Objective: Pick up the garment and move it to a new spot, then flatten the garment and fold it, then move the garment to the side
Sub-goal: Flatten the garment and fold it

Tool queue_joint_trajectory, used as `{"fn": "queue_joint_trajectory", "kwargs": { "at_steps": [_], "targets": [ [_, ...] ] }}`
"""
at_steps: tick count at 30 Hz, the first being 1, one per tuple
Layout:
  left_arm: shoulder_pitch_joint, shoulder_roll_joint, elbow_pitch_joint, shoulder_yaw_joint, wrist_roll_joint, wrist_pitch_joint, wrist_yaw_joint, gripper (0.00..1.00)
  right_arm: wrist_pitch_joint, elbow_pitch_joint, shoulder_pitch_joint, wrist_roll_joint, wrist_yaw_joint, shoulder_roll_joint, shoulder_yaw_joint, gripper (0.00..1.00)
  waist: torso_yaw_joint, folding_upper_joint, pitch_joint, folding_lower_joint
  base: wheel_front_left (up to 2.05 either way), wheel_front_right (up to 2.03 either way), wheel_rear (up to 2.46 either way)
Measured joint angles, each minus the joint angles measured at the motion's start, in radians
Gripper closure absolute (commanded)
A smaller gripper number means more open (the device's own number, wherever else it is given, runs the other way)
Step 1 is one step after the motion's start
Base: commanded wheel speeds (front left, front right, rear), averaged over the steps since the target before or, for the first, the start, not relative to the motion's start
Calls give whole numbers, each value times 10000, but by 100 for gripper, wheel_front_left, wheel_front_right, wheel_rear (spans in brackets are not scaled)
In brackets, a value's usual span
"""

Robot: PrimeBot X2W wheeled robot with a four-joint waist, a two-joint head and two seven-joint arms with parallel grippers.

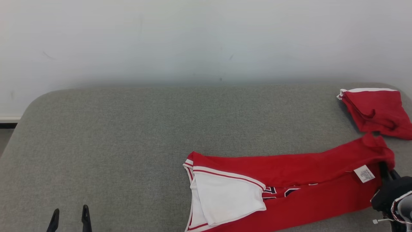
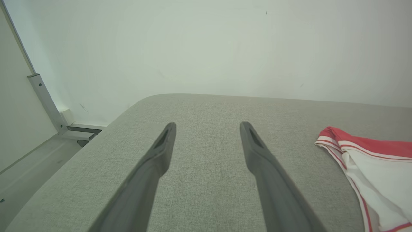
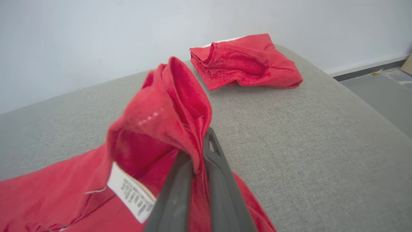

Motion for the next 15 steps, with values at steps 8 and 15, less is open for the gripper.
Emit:
{"fn": "queue_joint_trajectory", "kwargs": {
  "at_steps": [8,15],
  "targets": [
    [9,-61,23,-19,44,0,-44,0,341,-2169,301,-242,0,619,322,100,-290,0,-33,0,0,0,0],
    [-78,-105,92,-100,111,0,-123,0,1331,-4598,1145,-138,0,1785,543,100,-260,0,7,0,0,0,0]
  ]
}}
